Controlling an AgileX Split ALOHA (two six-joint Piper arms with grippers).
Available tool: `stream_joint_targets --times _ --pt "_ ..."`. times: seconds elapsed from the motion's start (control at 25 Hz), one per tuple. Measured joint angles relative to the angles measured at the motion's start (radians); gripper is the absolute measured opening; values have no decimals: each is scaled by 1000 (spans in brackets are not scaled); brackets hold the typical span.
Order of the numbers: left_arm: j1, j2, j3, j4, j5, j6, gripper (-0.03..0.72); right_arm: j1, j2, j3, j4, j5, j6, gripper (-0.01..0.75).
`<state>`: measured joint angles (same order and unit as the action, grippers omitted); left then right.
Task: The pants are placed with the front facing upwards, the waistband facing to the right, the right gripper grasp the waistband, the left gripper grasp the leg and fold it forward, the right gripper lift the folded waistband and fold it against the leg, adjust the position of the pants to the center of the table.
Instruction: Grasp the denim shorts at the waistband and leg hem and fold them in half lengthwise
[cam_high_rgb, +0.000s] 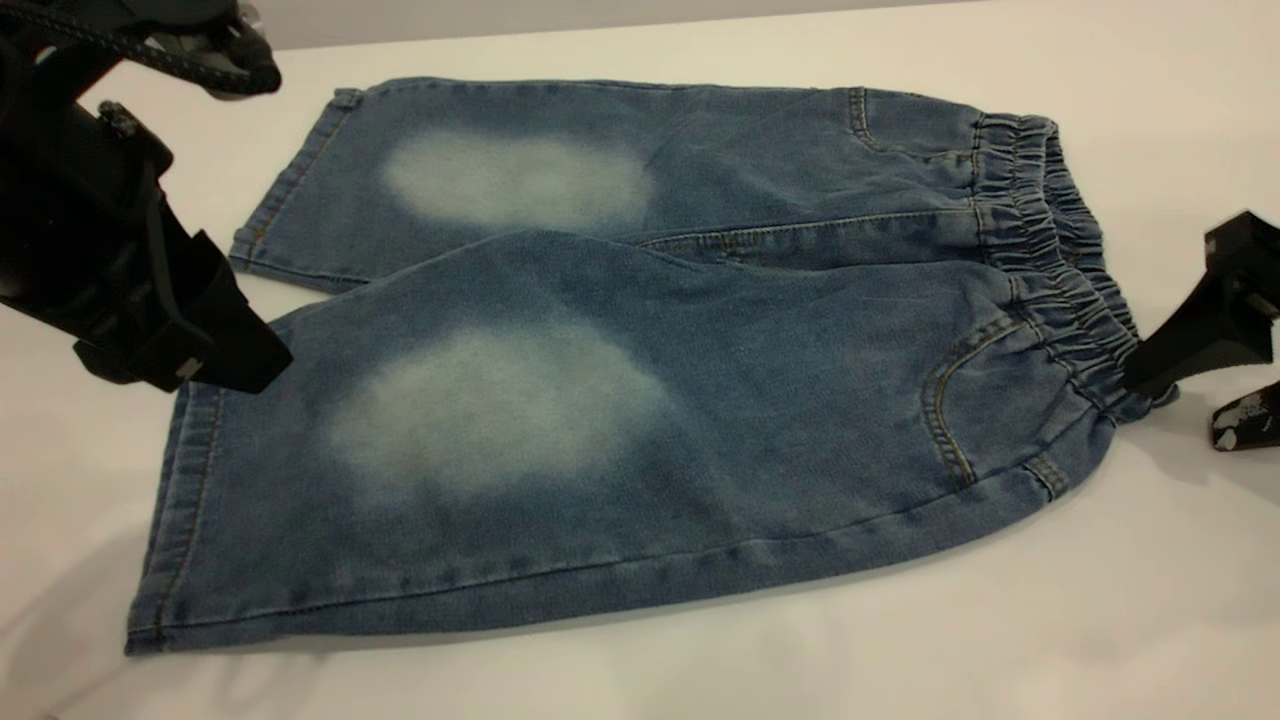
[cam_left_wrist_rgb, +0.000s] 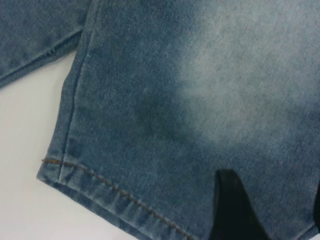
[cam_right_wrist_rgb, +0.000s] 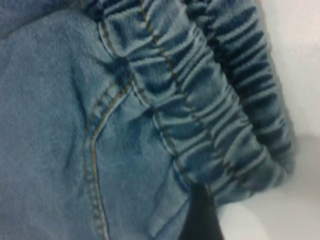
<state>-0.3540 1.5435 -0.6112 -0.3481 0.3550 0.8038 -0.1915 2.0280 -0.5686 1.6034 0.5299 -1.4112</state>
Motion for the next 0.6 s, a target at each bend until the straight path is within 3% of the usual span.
stream_joint_targets --times 0.6 --pt "0 0 0 0 1 1 355 -1 161 -70 43 178 -69 433"
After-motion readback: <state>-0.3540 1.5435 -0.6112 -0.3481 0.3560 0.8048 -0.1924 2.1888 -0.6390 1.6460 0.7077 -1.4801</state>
